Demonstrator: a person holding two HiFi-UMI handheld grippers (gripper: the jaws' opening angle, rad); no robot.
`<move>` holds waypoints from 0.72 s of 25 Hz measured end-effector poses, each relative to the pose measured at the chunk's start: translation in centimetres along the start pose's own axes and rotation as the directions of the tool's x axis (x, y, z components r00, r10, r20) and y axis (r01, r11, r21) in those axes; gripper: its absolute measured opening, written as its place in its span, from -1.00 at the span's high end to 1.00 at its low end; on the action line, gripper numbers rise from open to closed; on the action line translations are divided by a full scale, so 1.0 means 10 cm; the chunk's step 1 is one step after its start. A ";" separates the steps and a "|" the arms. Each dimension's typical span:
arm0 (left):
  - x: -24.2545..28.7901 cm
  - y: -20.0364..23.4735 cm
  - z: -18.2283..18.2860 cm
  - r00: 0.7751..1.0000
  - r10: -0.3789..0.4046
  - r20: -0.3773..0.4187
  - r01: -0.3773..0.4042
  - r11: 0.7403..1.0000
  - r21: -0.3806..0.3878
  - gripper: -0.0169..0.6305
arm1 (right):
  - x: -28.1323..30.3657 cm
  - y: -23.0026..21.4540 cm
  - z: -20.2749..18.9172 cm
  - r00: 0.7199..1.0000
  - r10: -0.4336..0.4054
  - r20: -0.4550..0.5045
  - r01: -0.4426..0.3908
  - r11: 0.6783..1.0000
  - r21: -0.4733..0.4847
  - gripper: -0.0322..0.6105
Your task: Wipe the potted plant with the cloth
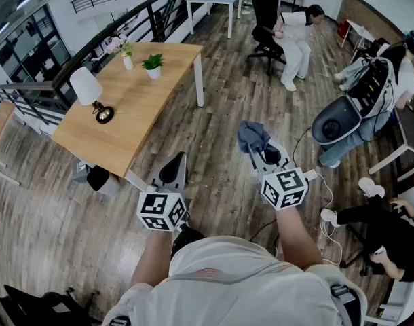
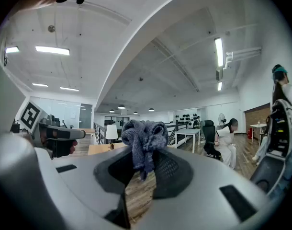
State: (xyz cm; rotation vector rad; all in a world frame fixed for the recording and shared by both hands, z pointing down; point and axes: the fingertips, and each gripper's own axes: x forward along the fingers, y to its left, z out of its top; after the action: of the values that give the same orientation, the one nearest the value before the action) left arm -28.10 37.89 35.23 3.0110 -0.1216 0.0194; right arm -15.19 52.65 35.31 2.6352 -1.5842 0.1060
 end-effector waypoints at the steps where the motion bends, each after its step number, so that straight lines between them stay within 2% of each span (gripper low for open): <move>1: 0.00 -0.01 0.00 1.000 0.002 0.004 -0.002 1.000 -0.004 0.90 | -0.01 -0.01 0.01 1.000 0.003 -0.003 -0.003 1.000 -0.003 0.49; 14: -0.03 -0.02 -0.04 1.000 -0.009 0.003 0.009 1.000 -0.030 0.90 | -0.02 0.07 -0.07 1.000 0.007 -0.028 -0.007 1.000 -0.001 0.49; 18: -0.03 0.02 -0.06 1.000 -0.014 -0.002 0.014 0.999 -0.043 0.90 | -0.04 0.06 -0.03 1.000 -0.001 0.013 0.001 1.000 0.027 0.49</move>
State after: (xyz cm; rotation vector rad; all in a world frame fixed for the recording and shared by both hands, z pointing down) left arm -28.45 37.82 35.80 2.9690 -0.0989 0.0192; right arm -15.95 52.73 35.63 2.6624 -1.5966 0.1120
